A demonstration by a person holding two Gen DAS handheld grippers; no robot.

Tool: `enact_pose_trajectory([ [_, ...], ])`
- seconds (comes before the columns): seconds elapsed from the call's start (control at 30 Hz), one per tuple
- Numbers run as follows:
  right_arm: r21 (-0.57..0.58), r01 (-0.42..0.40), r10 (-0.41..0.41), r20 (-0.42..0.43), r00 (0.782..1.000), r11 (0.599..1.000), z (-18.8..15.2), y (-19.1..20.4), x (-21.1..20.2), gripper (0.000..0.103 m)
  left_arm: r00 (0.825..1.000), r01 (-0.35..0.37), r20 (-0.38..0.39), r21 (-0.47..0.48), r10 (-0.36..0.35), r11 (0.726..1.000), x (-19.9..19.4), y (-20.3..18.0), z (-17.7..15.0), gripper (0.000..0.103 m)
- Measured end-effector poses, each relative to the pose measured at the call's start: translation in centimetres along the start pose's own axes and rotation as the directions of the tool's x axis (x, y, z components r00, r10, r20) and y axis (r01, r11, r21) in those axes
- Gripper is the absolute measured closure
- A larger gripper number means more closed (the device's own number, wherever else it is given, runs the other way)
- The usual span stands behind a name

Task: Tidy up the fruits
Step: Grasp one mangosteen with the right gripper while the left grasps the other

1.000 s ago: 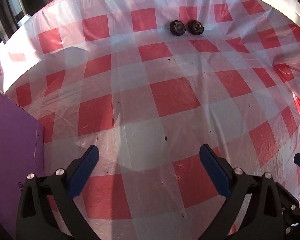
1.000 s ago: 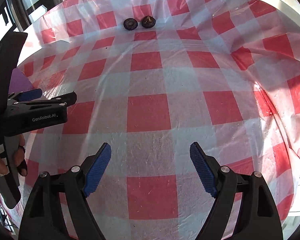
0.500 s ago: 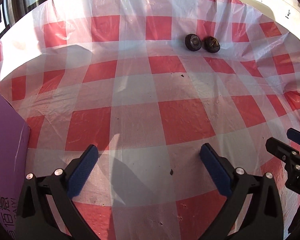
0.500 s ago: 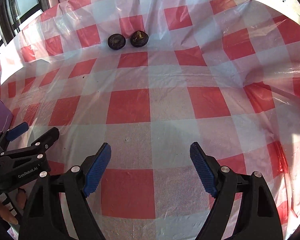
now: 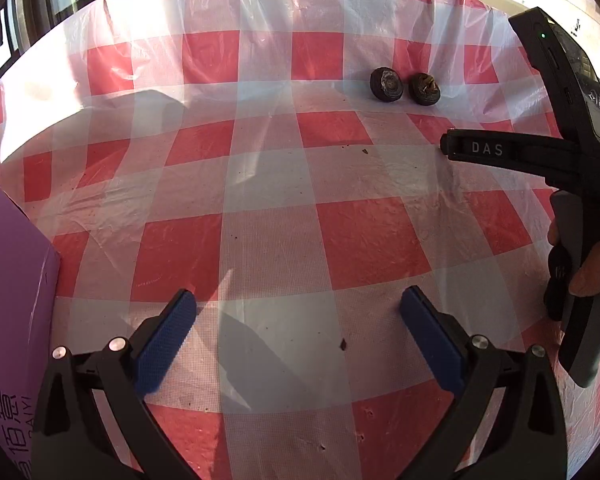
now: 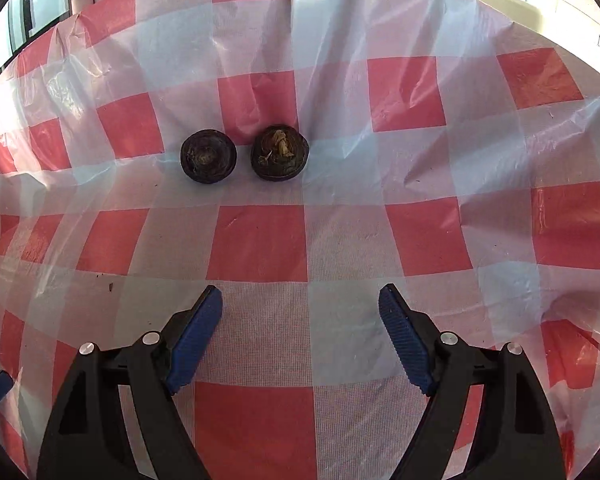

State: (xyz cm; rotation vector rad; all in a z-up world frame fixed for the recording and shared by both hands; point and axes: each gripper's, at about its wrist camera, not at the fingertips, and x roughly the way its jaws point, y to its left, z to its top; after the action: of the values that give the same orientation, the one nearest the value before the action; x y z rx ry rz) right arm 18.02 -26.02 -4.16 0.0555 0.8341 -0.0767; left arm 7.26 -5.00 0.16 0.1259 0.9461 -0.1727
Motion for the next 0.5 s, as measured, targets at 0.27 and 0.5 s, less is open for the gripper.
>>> enact_pose_trajectory([
  [0.27, 0.026, 0.008, -0.009, 0.034, 0.999, 1.000, 6.3, 1.1, 4.3, 0.039, 1.000, 0.000, 0.000, 0.000, 0.000, 1.000, 0.0, 0.0, 0.0, 0.001],
  [0.5, 0.023, -0.030, 0.029, 0.054, 0.998, 0.999, 6.5, 0.6, 3.5, 0.063, 1.000, 0.000, -0.001, -0.001, 0.000, 1.000, 0.0, 0.0, 0.0, 0.001],
])
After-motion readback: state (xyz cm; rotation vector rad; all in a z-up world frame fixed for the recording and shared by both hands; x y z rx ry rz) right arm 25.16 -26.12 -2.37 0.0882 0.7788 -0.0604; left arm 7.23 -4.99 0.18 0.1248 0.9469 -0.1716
